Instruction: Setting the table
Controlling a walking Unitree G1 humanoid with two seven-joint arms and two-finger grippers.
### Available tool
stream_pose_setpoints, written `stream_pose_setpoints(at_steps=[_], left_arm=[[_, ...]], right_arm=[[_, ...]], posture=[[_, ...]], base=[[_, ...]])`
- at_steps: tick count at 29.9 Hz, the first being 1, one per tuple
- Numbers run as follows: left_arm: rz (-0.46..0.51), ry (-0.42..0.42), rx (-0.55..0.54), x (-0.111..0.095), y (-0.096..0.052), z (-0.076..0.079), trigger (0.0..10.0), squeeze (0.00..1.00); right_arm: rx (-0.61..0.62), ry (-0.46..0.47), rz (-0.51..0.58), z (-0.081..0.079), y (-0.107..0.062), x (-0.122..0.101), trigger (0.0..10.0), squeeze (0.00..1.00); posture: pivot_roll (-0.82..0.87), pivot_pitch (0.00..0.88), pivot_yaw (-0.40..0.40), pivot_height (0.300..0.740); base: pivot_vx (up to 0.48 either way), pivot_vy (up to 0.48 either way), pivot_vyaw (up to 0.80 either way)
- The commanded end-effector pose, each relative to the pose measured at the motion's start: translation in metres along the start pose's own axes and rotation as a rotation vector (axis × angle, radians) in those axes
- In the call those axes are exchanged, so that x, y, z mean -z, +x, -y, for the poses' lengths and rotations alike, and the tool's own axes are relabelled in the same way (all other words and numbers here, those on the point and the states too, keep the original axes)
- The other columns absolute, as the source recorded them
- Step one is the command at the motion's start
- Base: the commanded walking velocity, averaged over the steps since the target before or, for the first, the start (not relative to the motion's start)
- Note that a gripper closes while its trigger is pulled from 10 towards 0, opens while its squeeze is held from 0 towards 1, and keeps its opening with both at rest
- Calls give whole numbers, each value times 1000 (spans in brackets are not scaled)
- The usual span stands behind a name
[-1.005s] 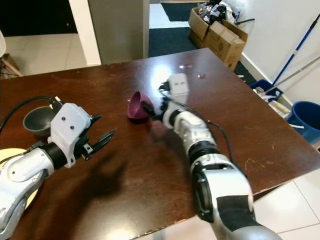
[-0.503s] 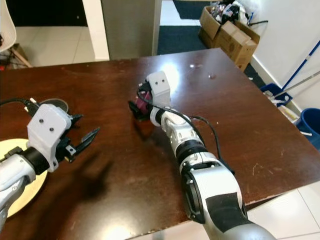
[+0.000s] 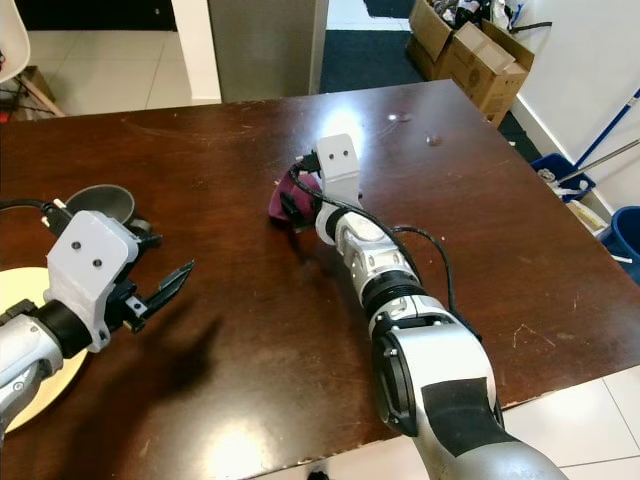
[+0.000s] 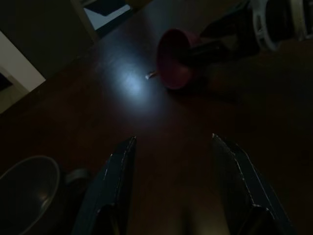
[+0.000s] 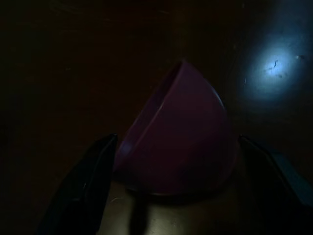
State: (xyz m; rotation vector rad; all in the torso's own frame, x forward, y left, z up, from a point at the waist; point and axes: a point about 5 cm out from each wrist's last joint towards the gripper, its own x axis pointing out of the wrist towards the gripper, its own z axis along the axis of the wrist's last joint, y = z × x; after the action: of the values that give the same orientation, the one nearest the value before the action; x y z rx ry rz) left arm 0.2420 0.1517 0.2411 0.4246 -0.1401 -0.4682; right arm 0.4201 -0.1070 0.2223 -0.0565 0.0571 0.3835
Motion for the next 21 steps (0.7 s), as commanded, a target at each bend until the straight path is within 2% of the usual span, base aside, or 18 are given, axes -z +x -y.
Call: stream_pose_setpoints(at_steps=[1, 2, 3, 5, 21], left_arm=[[-22, -5, 5, 2, -4, 1, 10000, 0], [-24, -6, 5, 2, -4, 1, 10000, 0], [-25, -7, 5, 2, -4, 1, 10000, 0], [-27, -10, 5, 2, -4, 1, 10000, 0], [-26, -21, 14, 3, 1, 4, 10000, 0]], right_arm=[[-4, 43, -37, 1, -1, 8, 10000, 0], [-5, 56, -43, 2, -2, 9, 10000, 0], [0, 61, -50, 3, -2, 10, 7804, 0], [10, 69, -50, 6, -3, 10, 0, 0], [99, 94, -45, 21, -7, 10, 0, 0]], posture=[[300, 220, 71, 740], [300, 220, 71, 740], [297, 221, 70, 740], [294, 221, 71, 740], [273, 207, 75, 740]], base=[[0, 0, 0], [0, 0, 0], [0, 0, 0], [0, 0, 0], [0, 0, 0]])
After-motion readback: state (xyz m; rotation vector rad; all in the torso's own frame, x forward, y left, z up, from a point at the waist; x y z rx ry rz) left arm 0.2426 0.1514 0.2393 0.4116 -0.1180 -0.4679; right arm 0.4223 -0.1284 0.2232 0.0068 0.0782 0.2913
